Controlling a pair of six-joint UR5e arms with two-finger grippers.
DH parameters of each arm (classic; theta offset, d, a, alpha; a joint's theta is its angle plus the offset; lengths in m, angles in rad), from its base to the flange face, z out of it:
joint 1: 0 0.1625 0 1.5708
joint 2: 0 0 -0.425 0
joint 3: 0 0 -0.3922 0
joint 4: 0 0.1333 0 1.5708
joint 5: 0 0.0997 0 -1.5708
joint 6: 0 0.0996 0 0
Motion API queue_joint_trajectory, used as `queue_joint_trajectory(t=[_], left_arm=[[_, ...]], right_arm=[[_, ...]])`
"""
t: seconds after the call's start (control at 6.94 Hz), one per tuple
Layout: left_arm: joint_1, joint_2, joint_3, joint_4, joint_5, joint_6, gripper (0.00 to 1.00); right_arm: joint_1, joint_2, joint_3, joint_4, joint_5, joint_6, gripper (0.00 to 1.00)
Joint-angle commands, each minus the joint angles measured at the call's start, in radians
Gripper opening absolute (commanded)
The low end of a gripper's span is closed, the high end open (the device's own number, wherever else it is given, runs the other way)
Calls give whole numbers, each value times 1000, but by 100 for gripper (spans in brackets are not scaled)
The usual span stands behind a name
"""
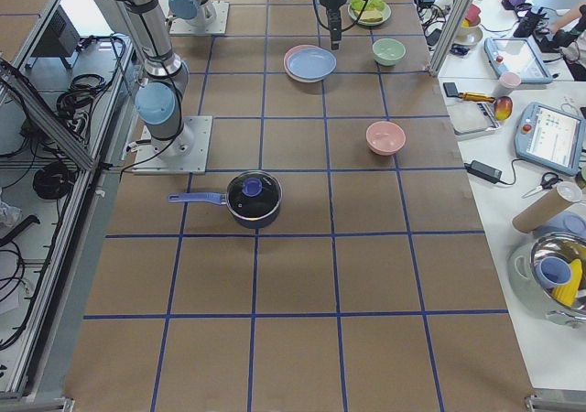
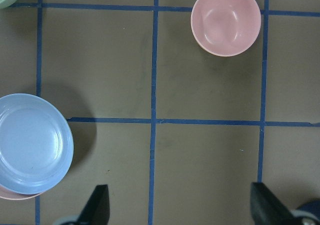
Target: Stack three plates with pink and blue
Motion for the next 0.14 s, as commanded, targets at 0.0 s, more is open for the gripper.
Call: queue_joint_trajectory(t=[0.0], left_arm=[[0, 57, -40, 6, 0, -1, 100]], right_arm=[[-8, 0, 5, -5, 54, -20, 100]])
